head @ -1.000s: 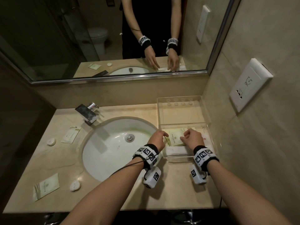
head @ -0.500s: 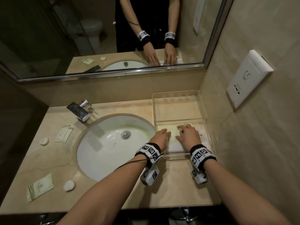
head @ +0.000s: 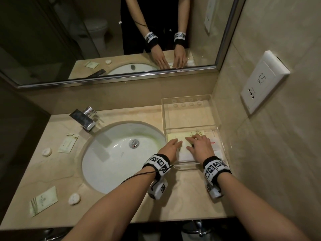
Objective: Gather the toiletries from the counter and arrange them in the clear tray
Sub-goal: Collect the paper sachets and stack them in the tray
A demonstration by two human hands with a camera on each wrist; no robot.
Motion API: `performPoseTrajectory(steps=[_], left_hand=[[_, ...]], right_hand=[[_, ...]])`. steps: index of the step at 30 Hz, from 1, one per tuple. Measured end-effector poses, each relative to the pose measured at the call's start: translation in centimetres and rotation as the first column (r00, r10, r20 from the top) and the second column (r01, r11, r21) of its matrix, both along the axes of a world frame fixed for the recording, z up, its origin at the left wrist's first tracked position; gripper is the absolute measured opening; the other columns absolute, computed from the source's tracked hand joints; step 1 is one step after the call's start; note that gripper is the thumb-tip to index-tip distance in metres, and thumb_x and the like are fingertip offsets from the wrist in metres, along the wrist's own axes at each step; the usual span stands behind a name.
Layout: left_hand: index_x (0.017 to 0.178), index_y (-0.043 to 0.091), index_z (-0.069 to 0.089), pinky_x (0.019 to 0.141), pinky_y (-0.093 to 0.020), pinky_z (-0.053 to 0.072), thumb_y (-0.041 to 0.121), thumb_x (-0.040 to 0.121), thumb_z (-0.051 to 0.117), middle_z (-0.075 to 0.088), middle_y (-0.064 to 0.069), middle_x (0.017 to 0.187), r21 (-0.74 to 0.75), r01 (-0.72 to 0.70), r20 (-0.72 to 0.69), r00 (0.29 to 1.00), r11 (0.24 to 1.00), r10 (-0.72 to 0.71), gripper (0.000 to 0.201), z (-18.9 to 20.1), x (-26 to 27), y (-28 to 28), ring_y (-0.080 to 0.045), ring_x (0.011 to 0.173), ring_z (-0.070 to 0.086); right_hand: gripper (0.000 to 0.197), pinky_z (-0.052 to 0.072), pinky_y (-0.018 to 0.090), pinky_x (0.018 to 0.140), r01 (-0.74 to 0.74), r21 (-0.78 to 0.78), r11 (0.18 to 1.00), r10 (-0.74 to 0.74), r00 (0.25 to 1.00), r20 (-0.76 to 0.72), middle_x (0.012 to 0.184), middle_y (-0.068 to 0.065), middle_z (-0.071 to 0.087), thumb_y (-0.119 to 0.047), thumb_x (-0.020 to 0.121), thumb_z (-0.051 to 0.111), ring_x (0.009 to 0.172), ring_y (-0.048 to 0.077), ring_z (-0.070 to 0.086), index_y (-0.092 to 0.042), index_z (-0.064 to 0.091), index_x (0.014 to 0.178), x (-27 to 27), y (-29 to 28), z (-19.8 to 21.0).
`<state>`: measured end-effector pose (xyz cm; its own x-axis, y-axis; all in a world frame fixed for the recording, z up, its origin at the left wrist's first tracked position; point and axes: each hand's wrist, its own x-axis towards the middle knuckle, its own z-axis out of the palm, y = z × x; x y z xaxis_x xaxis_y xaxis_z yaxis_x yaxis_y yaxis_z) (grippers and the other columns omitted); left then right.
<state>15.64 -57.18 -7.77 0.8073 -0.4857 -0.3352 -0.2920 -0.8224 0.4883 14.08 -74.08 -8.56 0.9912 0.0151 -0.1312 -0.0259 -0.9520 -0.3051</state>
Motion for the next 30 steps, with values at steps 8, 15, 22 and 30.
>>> performPoseTrajectory(steps=[8, 15, 22, 30], left_hand=[[0.12, 0.015, 0.061, 0.108, -0.034, 0.038, 0.001, 0.089, 0.048, 0.054, -0.004, 0.134, -0.261, -0.162, 0.104, 0.975, 0.952, 0.194, 0.036, 1.7, 0.4, 4.0, -0.021, 0.126, 0.049], [0.098, 0.009, 0.068, 0.09, -0.033, 0.053, 0.002, 0.089, 0.052, 0.069, -0.006, 0.107, -0.395, -0.483, -0.039, 0.859, 0.781, 0.511, 0.02, 3.3, -1.3, 14.3, -0.02, 0.097, 0.065], [0.095, 0.01, 0.069, 0.068, -0.016, 0.045, 0.003, 0.087, 0.052, 0.072, -0.005, 0.096, -0.352, -0.728, -0.096, 0.653, 0.588, 0.751, 0.02, 3.6, -5.8, 27.7, -0.02, 0.081, 0.063], [0.086, 0.022, 0.069, 0.07, -0.026, 0.053, 0.002, 0.082, 0.057, 0.071, -0.001, 0.092, -0.246, -0.936, -0.14, 0.293, 0.253, 0.946, 0.024, 2.1, -12.1, 41.6, -0.013, 0.075, 0.062]], right_hand=[[0.035, 0.035, 0.039, 0.096, 0.127, 0.145, 0.981, -0.141, 0.985, 0.097, 0.123, 0.002, 0.06, -0.029, 0.091, 0.06, 0.111, 0.025, 0.051, -0.026, 0.058, 0.126, 0.6, 1.4, 3.0], [0.026, 0.044, 0.043, 0.091, -0.018, 0.32, 0.947, -0.024, 0.992, 0.127, 0.106, -0.005, 0.064, -0.03, 0.09, 0.062, 0.098, 0.017, 0.059, -0.024, 0.06, 0.115, 1.7, 9.7, 4.9], [0.021, 0.052, 0.038, 0.082, -0.256, 0.45, 0.856, 0.249, 0.966, 0.075, 0.095, -0.009, 0.064, -0.027, 0.088, 0.065, 0.077, 0.009, 0.061, -0.023, 0.061, 0.108, 2.3, 23.8, 4.9], [0.021, 0.054, 0.036, 0.079, -0.413, 0.519, 0.749, 0.514, 0.855, -0.062, 0.091, -0.006, 0.067, -0.025, 0.086, 0.067, 0.076, 0.012, 0.065, -0.019, 0.063, 0.106, 1.4, 39.5, 3.2]])
